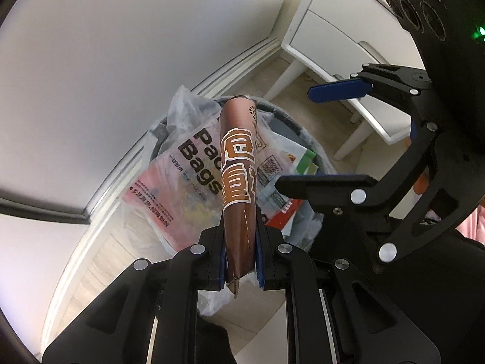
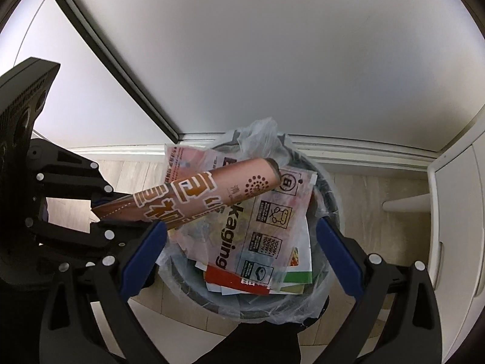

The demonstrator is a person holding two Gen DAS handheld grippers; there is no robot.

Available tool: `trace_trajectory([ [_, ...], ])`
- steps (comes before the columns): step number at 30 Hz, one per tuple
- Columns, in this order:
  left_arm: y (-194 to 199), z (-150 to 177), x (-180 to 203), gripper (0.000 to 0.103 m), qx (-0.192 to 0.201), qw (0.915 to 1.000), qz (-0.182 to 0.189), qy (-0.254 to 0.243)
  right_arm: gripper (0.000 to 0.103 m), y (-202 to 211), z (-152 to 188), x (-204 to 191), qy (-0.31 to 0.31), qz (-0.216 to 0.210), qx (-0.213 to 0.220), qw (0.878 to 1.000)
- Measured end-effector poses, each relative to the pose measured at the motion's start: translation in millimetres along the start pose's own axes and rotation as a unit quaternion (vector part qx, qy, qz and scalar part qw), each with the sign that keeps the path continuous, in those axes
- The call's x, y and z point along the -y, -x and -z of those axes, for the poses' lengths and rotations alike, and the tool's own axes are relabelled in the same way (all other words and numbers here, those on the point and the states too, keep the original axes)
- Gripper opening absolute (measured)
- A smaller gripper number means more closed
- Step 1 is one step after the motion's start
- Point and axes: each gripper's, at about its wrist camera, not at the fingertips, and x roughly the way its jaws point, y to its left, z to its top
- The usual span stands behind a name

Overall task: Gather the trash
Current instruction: 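Lift the brown leaflet with the left gripper and carry it over the bin, then open the left gripper to drop the brown leaflet into the bin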

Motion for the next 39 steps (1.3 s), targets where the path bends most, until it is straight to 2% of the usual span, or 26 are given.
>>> trace_trajectory([
  [8,-25.3,-2.2,-2.7,0.013,0.006,1.0,-0.004,-0.006,0.096,-26.4,3.8,7.3,0.01,0.003,-0.012,1.0],
  [22,-76.6,12.3,-18.2,0.013,-0.024,0.9995,0.012,0.017,0.096,-78.0,11.4,9.0,0.015,-0.002,-0.035,0.999],
  [31,-101.5,12.1,-27.3,0.013,-0.035,0.9989,0.024,0.019,0.096,-105.8,2.7,11.2,0.022,-0.011,-0.038,0.999],
  [39,-119.2,16.3,-31.4,0.013,-0.039,0.9987,0.028,0.019,0.096,-127.5,-9.5,-1.9,0.045,-0.007,-0.039,0.998],
])
